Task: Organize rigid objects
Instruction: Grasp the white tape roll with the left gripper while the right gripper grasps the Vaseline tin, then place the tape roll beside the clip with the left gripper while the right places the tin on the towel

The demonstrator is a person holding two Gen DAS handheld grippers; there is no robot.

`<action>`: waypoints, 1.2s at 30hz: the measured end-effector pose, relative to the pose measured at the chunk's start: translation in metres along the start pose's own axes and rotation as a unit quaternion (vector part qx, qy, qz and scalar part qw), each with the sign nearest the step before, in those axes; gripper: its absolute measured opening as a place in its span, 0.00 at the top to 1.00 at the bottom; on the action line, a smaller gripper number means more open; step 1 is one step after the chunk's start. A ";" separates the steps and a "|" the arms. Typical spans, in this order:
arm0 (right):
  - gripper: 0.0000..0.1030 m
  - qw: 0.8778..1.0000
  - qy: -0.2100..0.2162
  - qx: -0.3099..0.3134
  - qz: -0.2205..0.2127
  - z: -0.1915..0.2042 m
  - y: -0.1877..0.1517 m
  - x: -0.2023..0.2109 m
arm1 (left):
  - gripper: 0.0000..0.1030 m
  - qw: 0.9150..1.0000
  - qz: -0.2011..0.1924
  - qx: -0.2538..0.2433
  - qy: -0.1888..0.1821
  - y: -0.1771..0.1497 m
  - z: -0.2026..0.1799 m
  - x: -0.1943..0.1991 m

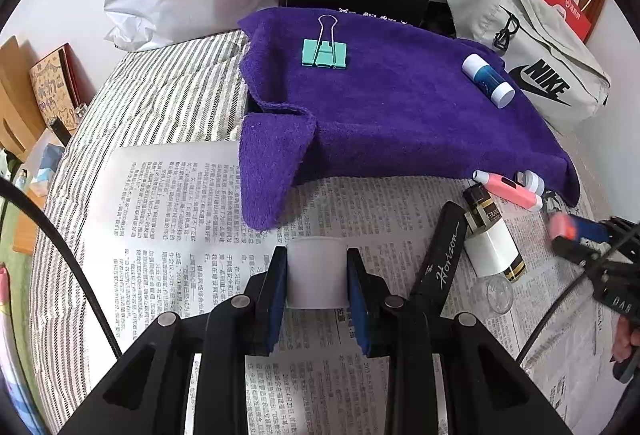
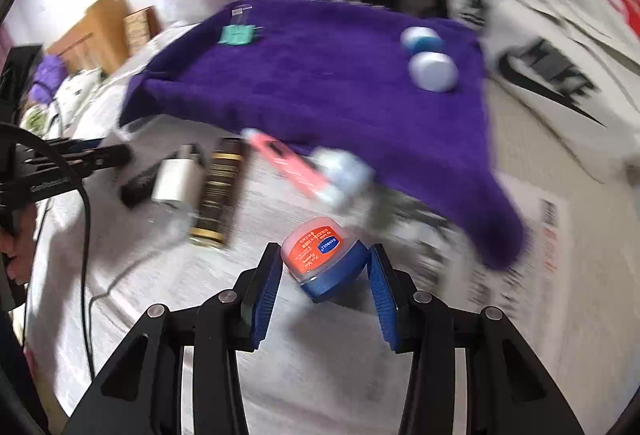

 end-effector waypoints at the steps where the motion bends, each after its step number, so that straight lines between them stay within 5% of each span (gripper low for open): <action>1: 0.57 1.000 -0.005 -0.007 0.003 -0.004 -0.003 0.000 | 0.74 1.000 -0.001 -0.001 0.002 0.000 0.000 0.000; 5: 0.56 1.000 0.004 -0.010 0.020 -0.009 -0.015 -0.005 | 0.74 1.000 -0.001 0.000 0.004 0.000 -0.002 0.001; 11: 0.40 0.999 -0.028 0.037 0.010 -0.018 -0.016 -0.001 | 0.74 1.000 0.002 -0.005 0.003 -0.001 -0.004 0.001; 18: 0.58 1.000 0.014 0.009 -0.023 -0.016 -0.016 -0.003 | 0.74 1.000 0.003 0.000 0.008 -0.001 -0.006 0.000; 36: 0.58 0.999 0.035 -0.023 -0.015 -0.021 -0.009 0.012 | 0.74 1.000 0.004 0.021 -0.020 -0.004 -0.004 0.018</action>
Point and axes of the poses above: each gripper's, at about its wrist camera, not at the fingertips, and x roughly against the way its jaws point, z to its left, y to its top, the point moved 7 cm from there along -x, roughly the way its jaws point, and after that the axes turned 6 degrees about y, right-handed, at the moved point
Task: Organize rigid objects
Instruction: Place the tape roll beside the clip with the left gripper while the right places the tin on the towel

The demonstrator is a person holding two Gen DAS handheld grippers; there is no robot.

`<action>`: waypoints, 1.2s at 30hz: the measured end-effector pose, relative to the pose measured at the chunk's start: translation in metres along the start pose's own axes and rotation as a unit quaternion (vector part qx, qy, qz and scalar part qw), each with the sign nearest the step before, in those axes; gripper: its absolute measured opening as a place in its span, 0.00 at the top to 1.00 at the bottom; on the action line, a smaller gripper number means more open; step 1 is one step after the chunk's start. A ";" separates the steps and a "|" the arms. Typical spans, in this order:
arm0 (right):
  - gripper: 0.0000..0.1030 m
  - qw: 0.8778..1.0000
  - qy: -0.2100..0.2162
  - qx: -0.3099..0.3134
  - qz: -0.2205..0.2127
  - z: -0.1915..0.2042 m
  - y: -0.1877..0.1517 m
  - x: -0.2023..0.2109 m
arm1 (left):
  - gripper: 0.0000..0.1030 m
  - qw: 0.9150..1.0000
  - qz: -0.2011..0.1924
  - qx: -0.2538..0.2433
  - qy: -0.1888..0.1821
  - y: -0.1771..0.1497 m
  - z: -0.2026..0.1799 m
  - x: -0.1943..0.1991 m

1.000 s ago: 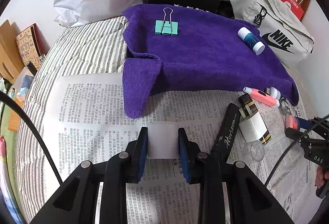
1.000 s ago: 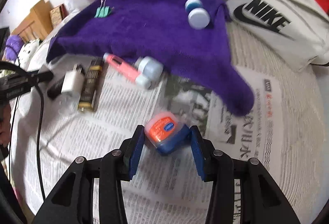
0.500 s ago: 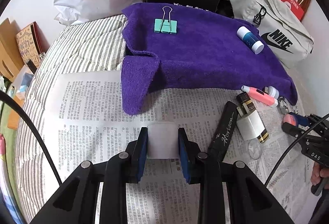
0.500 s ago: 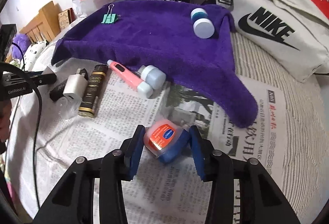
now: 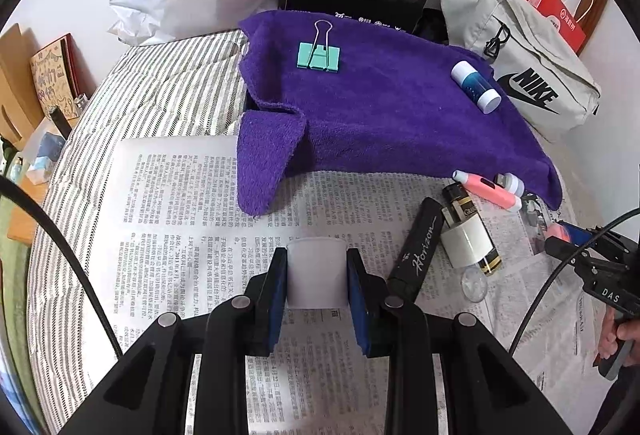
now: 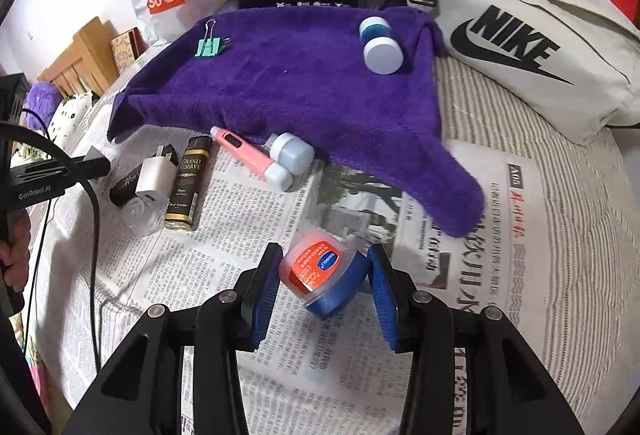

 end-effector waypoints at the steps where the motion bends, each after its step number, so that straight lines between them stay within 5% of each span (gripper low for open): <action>1: 0.58 1.000 0.001 -0.001 -0.002 -0.001 0.001 0.002 | 0.74 1.000 -0.001 0.000 -0.001 0.001 0.000 0.002; 22: 0.58 0.998 0.020 0.011 -0.059 0.004 0.064 0.025 | 0.74 0.999 -0.033 -0.012 -0.017 0.041 -0.009 0.035; 36: 0.58 0.998 0.013 0.002 -0.055 -0.014 0.094 0.006 | 0.74 0.999 -0.033 -0.012 -0.022 0.071 -0.011 0.024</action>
Point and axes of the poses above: each gripper's, at about its wrist camera, not at the fingertips, and x roughly against the way its jaws point, z to its left, y to its top, the point moved 7 cm from there along -x, roughly the way its jaws point, and after that the axes turned 6 degrees about y, right-handed, at the moved point
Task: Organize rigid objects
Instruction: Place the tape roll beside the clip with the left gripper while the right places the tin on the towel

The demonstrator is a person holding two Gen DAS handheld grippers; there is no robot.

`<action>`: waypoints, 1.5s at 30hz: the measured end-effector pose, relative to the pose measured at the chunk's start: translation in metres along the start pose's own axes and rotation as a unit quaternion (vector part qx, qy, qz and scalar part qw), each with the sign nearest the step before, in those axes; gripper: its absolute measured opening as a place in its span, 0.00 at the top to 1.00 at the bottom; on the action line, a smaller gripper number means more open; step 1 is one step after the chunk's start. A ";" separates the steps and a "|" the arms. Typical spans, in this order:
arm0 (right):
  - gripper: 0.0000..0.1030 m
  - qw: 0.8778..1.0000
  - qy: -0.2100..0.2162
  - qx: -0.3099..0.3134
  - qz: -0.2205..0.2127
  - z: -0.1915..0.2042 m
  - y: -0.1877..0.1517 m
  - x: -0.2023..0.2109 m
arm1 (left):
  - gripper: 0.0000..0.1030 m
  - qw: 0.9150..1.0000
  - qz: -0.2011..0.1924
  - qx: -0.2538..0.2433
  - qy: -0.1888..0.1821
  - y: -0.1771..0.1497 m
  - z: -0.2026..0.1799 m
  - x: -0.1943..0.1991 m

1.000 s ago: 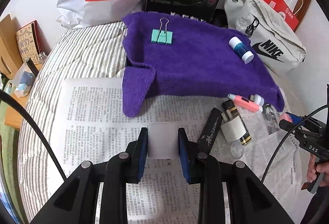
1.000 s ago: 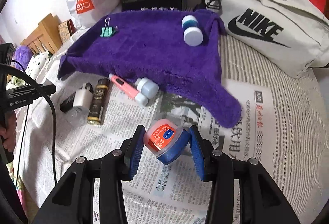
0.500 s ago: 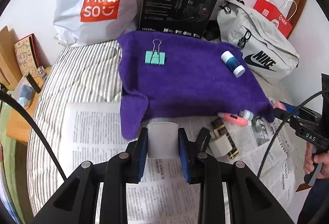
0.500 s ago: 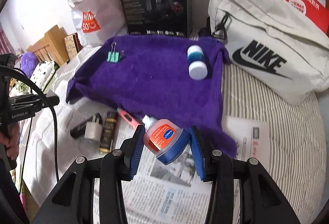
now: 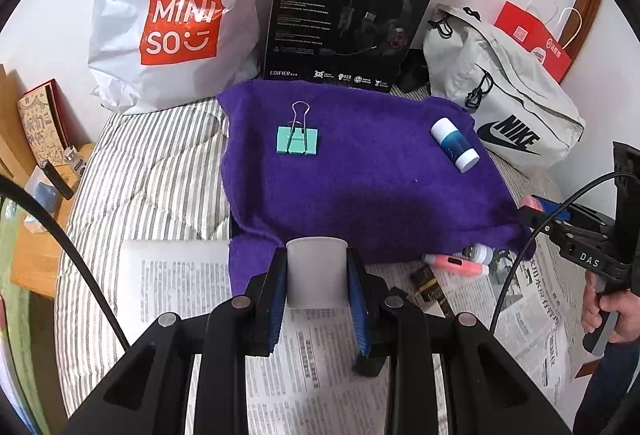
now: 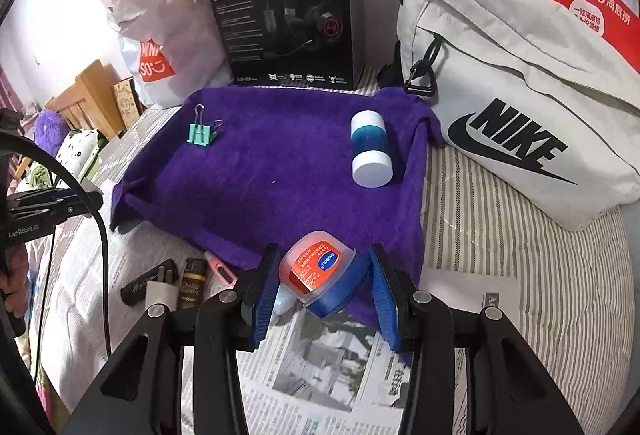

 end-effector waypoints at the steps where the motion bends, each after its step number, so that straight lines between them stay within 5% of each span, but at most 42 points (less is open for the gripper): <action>1: 0.58 1.000 -0.002 -0.001 0.003 -0.002 0.002 -0.003 | 0.74 1.000 0.001 0.000 0.000 0.002 0.000 -0.001; 20: 0.58 0.998 -0.032 0.002 0.058 -0.027 0.032 -0.086 | 0.74 1.000 0.012 -0.009 -0.005 0.035 0.008 -0.029; 36: 0.57 0.998 -0.036 0.030 0.052 -0.016 0.036 -0.106 | 0.74 1.000 0.011 -0.010 -0.018 0.049 0.008 -0.044; 45: 0.41 0.998 -0.034 0.018 0.050 -0.015 0.031 -0.085 | 0.74 1.000 0.017 -0.001 -0.027 0.054 0.006 -0.061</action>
Point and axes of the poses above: each gripper's, at about its wrist camera, not at the fingertips, and x roughly against the way its jaws point, z to its left, y to its top, the point moved 7 cm from there along -x, roughly the way its jaws point, and after that the axes turned 6 degrees about y, right-handed, at the moved point
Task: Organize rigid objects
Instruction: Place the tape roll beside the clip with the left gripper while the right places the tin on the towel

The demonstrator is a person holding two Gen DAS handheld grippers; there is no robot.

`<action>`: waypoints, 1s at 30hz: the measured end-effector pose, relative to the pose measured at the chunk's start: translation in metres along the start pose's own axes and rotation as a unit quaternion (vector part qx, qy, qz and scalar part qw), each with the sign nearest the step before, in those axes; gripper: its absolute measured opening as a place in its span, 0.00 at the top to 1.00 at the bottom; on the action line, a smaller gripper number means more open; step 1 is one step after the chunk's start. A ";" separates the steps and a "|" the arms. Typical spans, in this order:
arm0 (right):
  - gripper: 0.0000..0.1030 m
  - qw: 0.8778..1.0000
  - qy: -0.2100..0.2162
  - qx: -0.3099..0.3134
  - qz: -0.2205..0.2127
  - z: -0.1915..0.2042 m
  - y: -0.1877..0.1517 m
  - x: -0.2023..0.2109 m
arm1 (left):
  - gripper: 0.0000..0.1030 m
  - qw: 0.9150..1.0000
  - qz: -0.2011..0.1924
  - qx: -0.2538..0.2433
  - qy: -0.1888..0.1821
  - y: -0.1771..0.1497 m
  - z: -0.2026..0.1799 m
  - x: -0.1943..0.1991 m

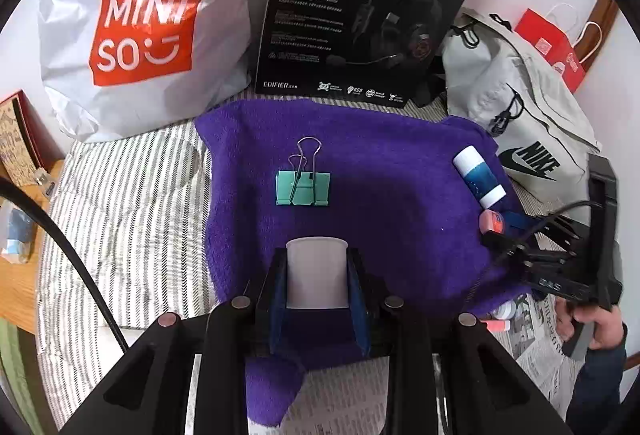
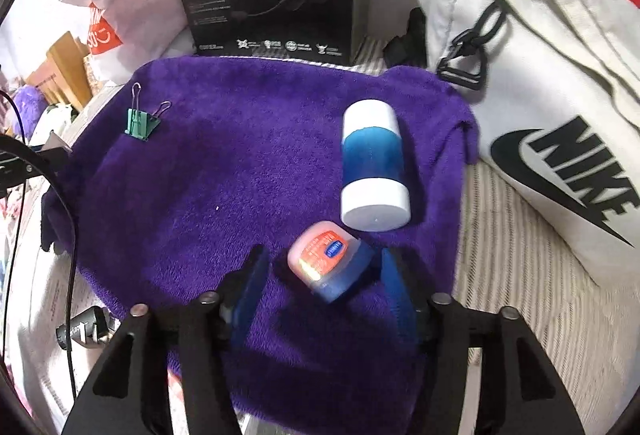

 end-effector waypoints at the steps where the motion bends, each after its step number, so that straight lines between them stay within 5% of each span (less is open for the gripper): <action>1: 0.40 1.000 0.001 -0.005 -0.002 0.000 -0.001 0.004 | 0.74 1.000 0.001 0.001 -0.001 0.001 0.000 -0.003; 15: 0.37 0.998 0.023 -0.058 -0.027 0.000 -0.032 0.061 | 0.74 0.999 0.017 -0.003 0.034 0.013 0.003 -0.052; 30: 0.37 0.997 0.031 -0.068 -0.026 0.004 -0.045 0.078 | 0.73 0.996 0.015 -0.048 0.073 0.017 -0.008 -0.065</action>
Point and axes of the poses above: each gripper's, at about its wrist camera, not at the fingertips, and x roughly against the way its jaws point, z to its left, y to its top, the point moved 7 cm from there along -x, roughly the way its jaws point, and after that the axes turned 6 degrees about y, right-handed, at the moved point
